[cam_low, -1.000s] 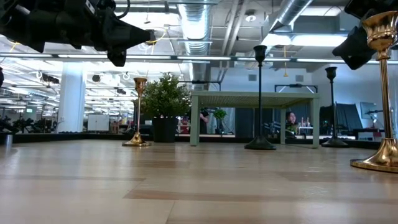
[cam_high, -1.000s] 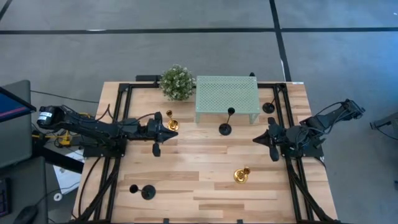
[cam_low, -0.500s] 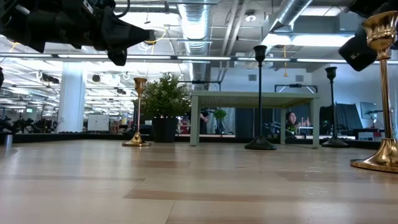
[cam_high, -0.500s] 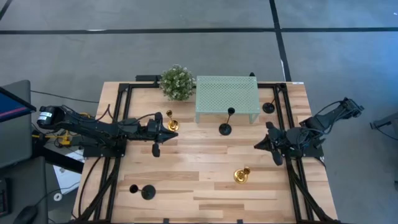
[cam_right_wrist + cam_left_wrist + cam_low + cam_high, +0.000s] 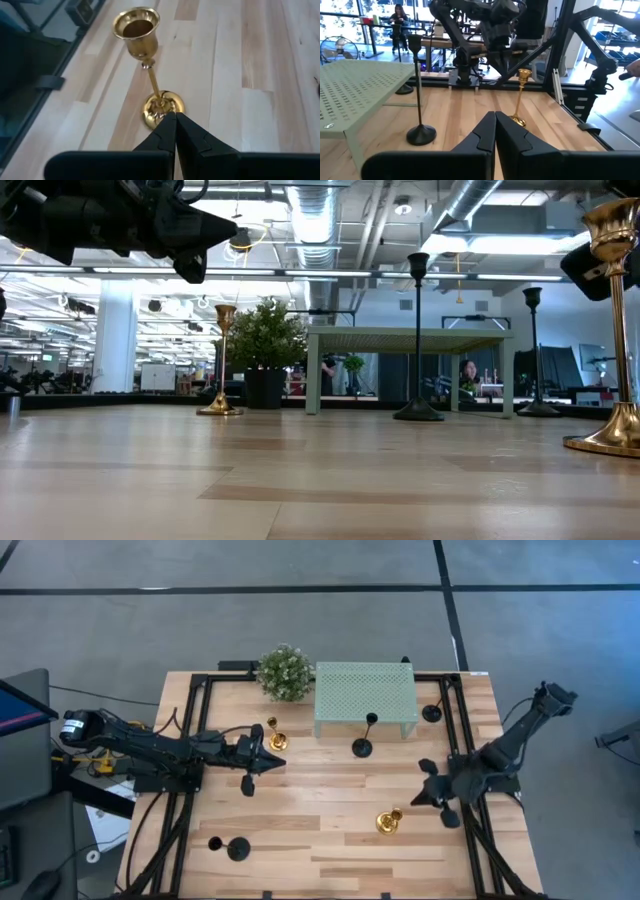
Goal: Pick & Place candle stick holders
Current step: Put the bottom golden candle holder on the shelf
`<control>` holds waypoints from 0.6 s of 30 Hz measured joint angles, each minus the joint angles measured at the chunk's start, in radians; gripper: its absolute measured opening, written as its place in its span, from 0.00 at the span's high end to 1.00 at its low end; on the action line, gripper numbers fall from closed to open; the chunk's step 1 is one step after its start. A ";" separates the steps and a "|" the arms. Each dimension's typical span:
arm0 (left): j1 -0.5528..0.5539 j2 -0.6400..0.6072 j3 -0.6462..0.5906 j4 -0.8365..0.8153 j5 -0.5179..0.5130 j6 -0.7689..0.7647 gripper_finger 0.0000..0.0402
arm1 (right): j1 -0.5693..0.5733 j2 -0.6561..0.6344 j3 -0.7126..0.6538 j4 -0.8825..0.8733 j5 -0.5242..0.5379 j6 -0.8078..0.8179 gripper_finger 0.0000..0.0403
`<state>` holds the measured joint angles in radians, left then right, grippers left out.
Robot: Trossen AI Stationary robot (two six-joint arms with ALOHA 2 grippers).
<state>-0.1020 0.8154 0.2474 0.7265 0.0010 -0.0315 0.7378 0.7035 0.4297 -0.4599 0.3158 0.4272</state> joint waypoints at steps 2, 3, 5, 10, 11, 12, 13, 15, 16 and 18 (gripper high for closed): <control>0.000 0.000 0.000 0.000 0.000 -0.001 0.98 | 0.005 0.046 0.000 0.031 0.028 0.021 1.00; 0.000 0.000 0.000 0.000 0.000 -0.001 0.98 | 0.004 0.064 0.000 0.043 0.036 0.036 1.00; 0.000 0.000 0.000 0.000 0.000 -0.001 0.98 | 0.004 0.089 0.000 0.064 0.045 0.065 0.99; 0.000 0.000 0.000 -0.001 0.000 0.000 0.98 | 0.004 0.157 0.000 0.136 0.045 0.079 0.91; 0.000 0.000 0.000 0.000 0.000 0.000 0.98 | 0.004 0.172 0.000 0.152 0.045 0.079 0.87; 0.000 0.000 0.000 -0.001 0.000 0.000 0.98 | 0.004 0.187 0.000 0.169 0.045 0.079 0.84; 0.000 0.000 0.000 -0.001 0.000 0.000 0.98 | 0.004 0.201 0.000 0.184 0.045 0.079 0.81; 0.000 0.000 0.000 -0.001 0.000 0.000 0.98 | 0.004 0.230 0.000 0.213 0.045 0.079 0.75; 0.000 0.000 0.000 -0.003 0.000 0.000 0.98 | 0.004 0.244 0.000 0.227 0.044 0.079 0.72; 0.000 0.000 0.000 -0.004 0.000 0.000 0.98 | 0.004 0.272 0.000 0.258 0.042 0.079 0.67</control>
<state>-0.1017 0.8154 0.2474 0.7223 0.0010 -0.0315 0.7422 0.9751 0.4297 -0.2023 0.3577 0.5060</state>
